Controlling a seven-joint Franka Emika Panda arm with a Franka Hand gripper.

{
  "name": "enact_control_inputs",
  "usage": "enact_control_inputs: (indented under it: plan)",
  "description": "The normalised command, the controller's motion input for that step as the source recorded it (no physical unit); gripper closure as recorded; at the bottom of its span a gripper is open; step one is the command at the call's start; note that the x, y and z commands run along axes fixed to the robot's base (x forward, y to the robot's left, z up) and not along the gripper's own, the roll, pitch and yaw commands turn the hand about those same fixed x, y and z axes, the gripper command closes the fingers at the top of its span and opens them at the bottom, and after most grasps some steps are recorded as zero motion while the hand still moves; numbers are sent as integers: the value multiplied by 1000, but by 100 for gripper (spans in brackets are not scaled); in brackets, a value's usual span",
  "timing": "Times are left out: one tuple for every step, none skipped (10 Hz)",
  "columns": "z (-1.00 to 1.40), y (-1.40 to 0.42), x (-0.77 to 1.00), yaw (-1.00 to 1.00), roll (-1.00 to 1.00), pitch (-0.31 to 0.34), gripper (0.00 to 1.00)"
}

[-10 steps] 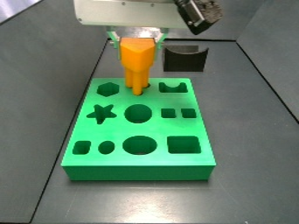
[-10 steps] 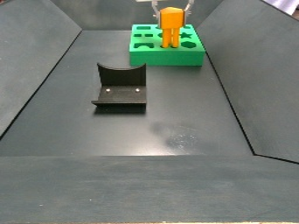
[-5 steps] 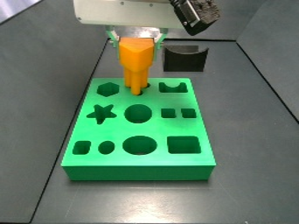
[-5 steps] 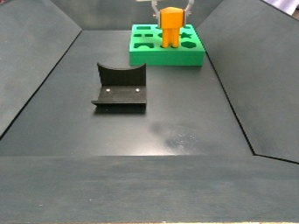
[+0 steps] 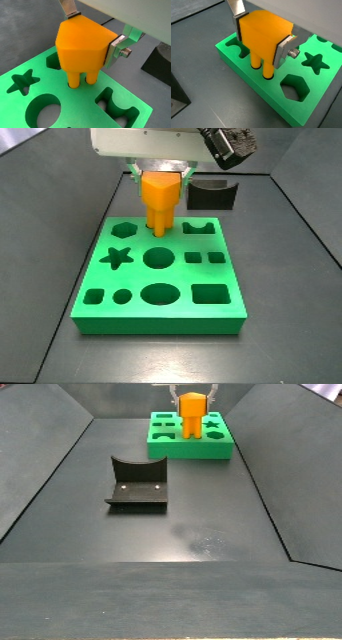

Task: Pick up the 3 prong object. Move up. Move to above the board. Insert the 3 prong object.
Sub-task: Insert the 3 prong object.

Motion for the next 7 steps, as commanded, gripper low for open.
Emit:
enact_control_inputs:
  plan:
    - [-137,0,71,-77,117,0,100]
    - [-200,0,74,-77,124,0,100]
    - [-263,0,54,-80,159,0,100]
    - [-343,-29,46,-74,203,-23,100]
    - [-563,-17,97,-20,269,-53,100]
    - [-666,0,137,0,300,-59,100]
    - [-663,0,171,0,289,-74,100]
